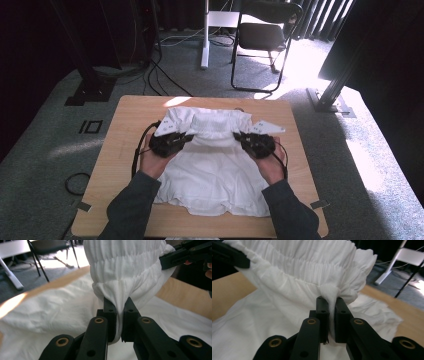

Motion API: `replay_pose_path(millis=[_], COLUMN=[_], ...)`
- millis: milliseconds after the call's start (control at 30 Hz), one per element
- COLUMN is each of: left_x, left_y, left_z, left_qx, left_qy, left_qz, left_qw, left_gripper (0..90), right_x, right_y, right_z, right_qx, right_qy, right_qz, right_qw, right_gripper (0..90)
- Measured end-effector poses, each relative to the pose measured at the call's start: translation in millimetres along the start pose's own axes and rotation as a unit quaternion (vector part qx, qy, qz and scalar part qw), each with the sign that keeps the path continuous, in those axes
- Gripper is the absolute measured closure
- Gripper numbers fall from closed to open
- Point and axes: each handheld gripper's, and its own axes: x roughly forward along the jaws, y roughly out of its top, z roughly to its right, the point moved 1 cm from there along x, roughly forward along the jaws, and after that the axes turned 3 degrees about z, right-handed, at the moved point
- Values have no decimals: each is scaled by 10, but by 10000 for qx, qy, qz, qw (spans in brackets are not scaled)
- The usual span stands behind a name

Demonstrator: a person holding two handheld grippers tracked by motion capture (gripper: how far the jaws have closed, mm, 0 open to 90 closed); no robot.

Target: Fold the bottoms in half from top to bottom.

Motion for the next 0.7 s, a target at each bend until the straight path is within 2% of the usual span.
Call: replay_pose_path(millis=[67, 100, 133, 167, 200, 233, 267, 300, 333, 400, 433, 467, 567, 633, 700], left_x=[37, 37, 73, 162, 162, 264, 264, 369, 412, 463, 454, 427, 277, 175, 115], left_y=[-214, -214, -336, -583, -583, -816, -816, -1013, -1093, -1197, -1207, -1192, -1083, -988, -890], left_z=[42, 42, 53, 41, 41, 30, 30, 28, 11, -23, -33, -36, -57, -101, -168], left_qx=[-13, -13, -88, -248, -248, -500, -500, -543, -634, -944, -1057, -1129, -1079, -1058, -1013], left_qy=[-39, -39, -81, -175, -175, -289, -289, -321, -321, -415, -474, -542, -524, -459, -329], left_qz=[-290, -290, -410, -711, -711, -998, -998, -1299, -1417, -1497, -1445, -1380, -1067, -884, -761], left_qw=[9996, 9996, 9991, 9970, 9970, 9933, 9933, 9895, 9873, 9833, 9827, 9825, 9870, 9894, 9914], left_gripper=[851, 849, 846, 844, 843, 843, 841, 834, 822, 762, 716, 672, 564, 551, 551], right_x=[-11, -11, 47, 92, 142, 195, 249, 301, 347, 422, 440, 445, 389, 294, 187], right_y=[-184, -184, -406, -525, -642, -754, -858, -952, -1034, -1156, -1188, -1201, -1154, -1079, -982], right_z=[-100, -100, -186, -217, -242, -260, -272, -286, -298, -319, -318, -307, -254, -225, -181], right_qx=[-7, -7, -5, 24, 82, 167, 259, 301, 354, 398, 414, 474, 613, 566, 560], right_qy=[74, 74, 140, 188, 249, 296, 344, 362, 380, 418, 383, 374, 450, 533, 652], right_qz=[-123, -123, -389, -529, -683, -801, -948, -1087, -1183, -1377, -1423, -1439, -1395, -1191, -918], right_qw=[9999, 9999, 9991, 9984, 9973, 9962, 9946, 9930, 9916, 9888, 9882, 9877, 9873, 9898, 9921], right_gripper=[843, 843, 842, 841, 840, 840, 840, 840, 840, 821, 792, 746, 564, 469, 434])
